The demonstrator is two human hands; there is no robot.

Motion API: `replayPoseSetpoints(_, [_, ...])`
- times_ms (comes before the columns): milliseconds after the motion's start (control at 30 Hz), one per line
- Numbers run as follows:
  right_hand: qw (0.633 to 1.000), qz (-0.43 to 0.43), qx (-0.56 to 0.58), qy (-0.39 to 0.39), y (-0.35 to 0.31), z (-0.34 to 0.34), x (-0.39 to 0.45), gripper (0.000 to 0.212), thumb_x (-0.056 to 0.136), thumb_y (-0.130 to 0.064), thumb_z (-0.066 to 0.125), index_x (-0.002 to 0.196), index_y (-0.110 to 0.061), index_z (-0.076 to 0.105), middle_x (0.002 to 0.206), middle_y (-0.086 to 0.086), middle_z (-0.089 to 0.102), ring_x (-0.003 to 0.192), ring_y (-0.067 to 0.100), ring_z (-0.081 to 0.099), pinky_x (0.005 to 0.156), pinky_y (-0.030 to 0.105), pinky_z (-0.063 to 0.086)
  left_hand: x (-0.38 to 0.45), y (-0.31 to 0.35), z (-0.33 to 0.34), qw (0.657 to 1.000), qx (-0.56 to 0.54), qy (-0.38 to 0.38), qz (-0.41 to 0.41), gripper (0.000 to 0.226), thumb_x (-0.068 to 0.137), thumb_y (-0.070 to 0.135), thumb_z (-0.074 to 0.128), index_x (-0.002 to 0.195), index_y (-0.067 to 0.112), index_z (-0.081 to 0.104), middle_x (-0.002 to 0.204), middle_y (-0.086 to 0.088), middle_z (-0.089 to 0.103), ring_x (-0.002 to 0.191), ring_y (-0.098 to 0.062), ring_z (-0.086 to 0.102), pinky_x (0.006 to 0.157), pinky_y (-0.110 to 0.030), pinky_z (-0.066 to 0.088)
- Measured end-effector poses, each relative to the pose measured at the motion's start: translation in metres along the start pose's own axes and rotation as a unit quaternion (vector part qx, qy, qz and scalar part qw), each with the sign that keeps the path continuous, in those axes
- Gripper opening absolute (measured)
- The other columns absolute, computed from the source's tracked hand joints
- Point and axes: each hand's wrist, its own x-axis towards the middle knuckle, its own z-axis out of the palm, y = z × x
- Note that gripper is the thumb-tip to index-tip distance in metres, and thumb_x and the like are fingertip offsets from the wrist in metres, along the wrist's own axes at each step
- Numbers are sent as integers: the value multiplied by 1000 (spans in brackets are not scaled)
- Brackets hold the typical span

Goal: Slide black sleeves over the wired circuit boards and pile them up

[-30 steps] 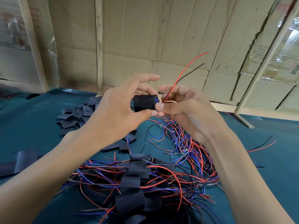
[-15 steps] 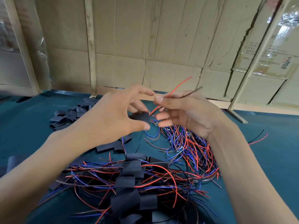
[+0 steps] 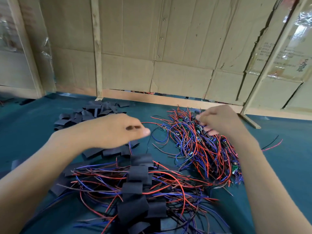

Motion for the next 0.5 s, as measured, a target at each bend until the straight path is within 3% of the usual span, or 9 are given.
replayPoseSetpoints(100, [993, -55, -90, -48, 6, 27, 4, 10, 85, -26, 75, 76, -23, 77, 61, -11, 71, 50, -1, 62, 67, 24, 54, 13, -33, 13, 995, 65, -20, -71, 37, 96, 52, 50, 128, 34, 60, 128, 8, 62, 116, -11, 57, 100, -26, 42])
replayPoseSetpoints(200, [954, -62, -259, -137, 7, 42, 3, 15, 79, -22, 81, 83, -8, 77, 77, 2, 75, 71, 13, 68, 67, 23, 50, 19, -57, 26, 977, 142, -85, -135, 52, 92, 51, 62, 138, 31, 51, 135, 0, 50, 127, -22, 46, 106, -33, 40])
replayPoseSetpoints(233, [945, -69, -282, -152, 6, 42, 2, 7, 77, -15, 81, 79, -11, 76, 76, 0, 74, 75, 16, 68, 63, 21, 47, 20, -60, 26, 978, 138, -76, -136, 51, 90, 50, 65, 136, 32, 52, 127, 1, 52, 121, -21, 48, 103, -33, 42])
replayPoseSetpoints(300, [934, -67, -281, -208, -1, 37, -2, 16, 73, -7, 79, 72, -23, 75, 66, -10, 70, 72, 12, 65, 58, 20, 45, 22, -61, 25, 982, 125, -67, -129, 46, 89, 46, 69, 130, 32, 57, 111, 7, 58, 103, -15, 56, 92, -29, 47])
replayPoseSetpoints(400, [849, -40, -380, -365, -11, 35, -13, 29, 78, -16, 80, 103, -30, 76, 73, -7, 64, 66, 17, 58, 51, 26, 56, 22, -57, 25, 977, 132, -102, -129, 47, 86, 49, 71, 128, 33, 56, 108, 10, 56, 94, -12, 54, 82, -26, 44])
replayPoseSetpoints(433, [832, -32, -404, -379, -11, 38, -16, 33, 80, -16, 80, 109, -30, 74, 73, -3, 61, 64, 19, 56, 51, 27, 57, 21, -56, 25, 977, 127, -106, -133, 49, 85, 46, 73, 129, 33, 55, 110, 9, 57, 94, -12, 54, 82, -26, 43])
replayPoseSetpoints(500, [846, -17, -389, -364, -10, 42, -19, 33, 80, -11, 80, 109, -23, 73, 69, 2, 57, 60, 20, 51, 56, 31, 57, 20, -53, 25, 977, 116, -108, -142, 48, 86, 35, 76, 129, 33, 55, 116, 8, 59, 96, -13, 56, 83, -26, 46])
